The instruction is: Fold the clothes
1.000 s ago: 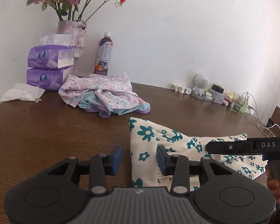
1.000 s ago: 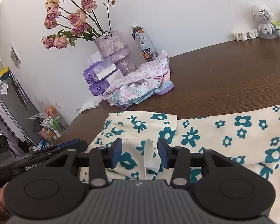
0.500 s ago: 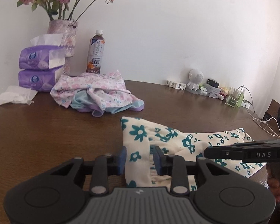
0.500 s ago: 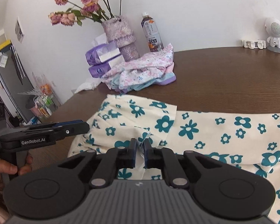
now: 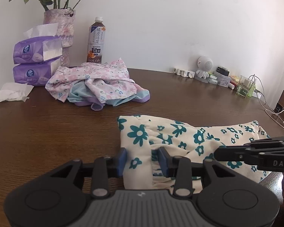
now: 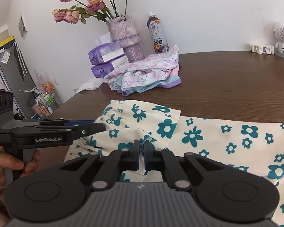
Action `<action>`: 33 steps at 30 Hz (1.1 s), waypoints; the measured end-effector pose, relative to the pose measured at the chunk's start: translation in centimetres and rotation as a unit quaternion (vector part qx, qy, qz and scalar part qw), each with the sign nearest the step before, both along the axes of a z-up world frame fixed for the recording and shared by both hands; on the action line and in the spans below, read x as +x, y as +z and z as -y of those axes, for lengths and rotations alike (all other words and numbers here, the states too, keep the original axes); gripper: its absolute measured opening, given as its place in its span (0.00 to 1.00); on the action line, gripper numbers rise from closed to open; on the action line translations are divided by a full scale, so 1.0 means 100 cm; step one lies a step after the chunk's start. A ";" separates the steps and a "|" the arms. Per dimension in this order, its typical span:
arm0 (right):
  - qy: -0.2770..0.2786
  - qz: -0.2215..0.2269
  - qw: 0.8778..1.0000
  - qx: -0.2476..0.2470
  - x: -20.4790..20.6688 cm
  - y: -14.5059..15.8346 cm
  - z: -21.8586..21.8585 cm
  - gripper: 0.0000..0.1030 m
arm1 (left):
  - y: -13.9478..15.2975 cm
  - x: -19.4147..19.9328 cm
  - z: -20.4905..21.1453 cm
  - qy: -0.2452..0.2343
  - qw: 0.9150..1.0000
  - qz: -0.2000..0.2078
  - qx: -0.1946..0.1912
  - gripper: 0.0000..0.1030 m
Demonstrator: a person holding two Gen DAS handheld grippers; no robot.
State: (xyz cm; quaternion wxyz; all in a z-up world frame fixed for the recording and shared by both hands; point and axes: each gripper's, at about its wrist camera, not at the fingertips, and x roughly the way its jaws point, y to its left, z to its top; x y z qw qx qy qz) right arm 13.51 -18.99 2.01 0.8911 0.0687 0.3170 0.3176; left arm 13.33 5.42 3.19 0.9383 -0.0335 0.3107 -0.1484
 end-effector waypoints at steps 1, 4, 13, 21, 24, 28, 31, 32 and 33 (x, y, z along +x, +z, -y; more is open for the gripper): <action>0.004 0.005 1.000 0.002 -0.004 0.003 0.001 0.03 | -0.001 0.000 -0.001 0.002 1.000 -0.001 -0.002 0.41; 0.019 0.022 1.000 0.009 -0.016 0.011 0.006 0.03 | -0.001 0.000 -0.002 0.004 1.000 -0.001 -0.004 0.42; 0.034 -0.006 0.999 0.016 -0.014 0.005 0.006 0.08 | -0.002 -0.003 -0.001 0.003 1.000 0.006 0.001 0.42; 0.031 -0.015 0.998 -0.043 -0.015 -0.007 0.003 0.02 | -0.005 -0.003 -0.007 0.018 0.999 -0.003 -0.027 0.43; 0.029 -0.012 0.998 -0.060 -0.016 -0.010 0.002 0.02 | -0.002 -0.008 -0.007 0.025 0.999 0.010 -0.030 0.43; 0.030 -0.003 0.997 -0.071 -0.017 -0.010 0.000 0.02 | 0.009 -0.026 0.005 0.004 0.998 0.057 0.002 0.39; 0.027 -0.004 0.997 -0.072 -0.013 -0.010 -0.001 0.02 | 0.010 -0.032 0.019 -0.024 0.997 0.068 0.036 0.33; 0.027 -0.004 0.997 -0.073 -0.012 -0.010 -0.001 0.02 | 0.007 -0.031 0.024 -0.031 0.996 0.064 0.049 0.33; 0.027 -0.004 0.997 -0.075 -0.013 -0.010 -0.001 0.02 | 0.003 -0.030 0.028 -0.036 0.996 0.058 0.060 0.33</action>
